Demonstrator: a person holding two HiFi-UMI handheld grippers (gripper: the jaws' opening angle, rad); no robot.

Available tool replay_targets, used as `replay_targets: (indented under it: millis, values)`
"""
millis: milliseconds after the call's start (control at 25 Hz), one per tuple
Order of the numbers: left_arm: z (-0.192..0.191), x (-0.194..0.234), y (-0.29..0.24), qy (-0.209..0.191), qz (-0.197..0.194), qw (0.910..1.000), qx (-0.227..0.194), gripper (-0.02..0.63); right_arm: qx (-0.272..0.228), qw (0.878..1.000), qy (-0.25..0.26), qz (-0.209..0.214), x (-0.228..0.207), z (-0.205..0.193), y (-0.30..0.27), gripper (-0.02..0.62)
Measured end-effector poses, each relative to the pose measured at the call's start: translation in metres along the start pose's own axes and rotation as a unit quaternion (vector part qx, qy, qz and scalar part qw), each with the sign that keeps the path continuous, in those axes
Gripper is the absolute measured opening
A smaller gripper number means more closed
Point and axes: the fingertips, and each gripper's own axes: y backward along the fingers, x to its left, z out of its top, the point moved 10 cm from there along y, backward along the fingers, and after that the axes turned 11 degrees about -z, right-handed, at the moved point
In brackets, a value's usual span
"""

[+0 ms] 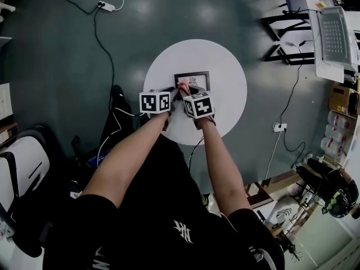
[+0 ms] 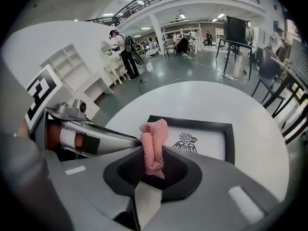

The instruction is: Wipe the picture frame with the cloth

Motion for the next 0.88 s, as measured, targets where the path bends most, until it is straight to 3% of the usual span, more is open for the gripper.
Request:
replay_targets:
  millis: [280,880]
  values:
    - [0.000,-0.001,-0.001,-0.009,0.003,0.9999,0.003,0.072,0.004,0.997,0.058,-0.052,0.002,-0.001,0.002,0.078]
    - [-0.001,0.000,0.000,-0.012,0.006,0.9999,-0.005,0.072,0.010,0.982,0.095,-0.163,-0.036,-0.012,0.012,0.078]
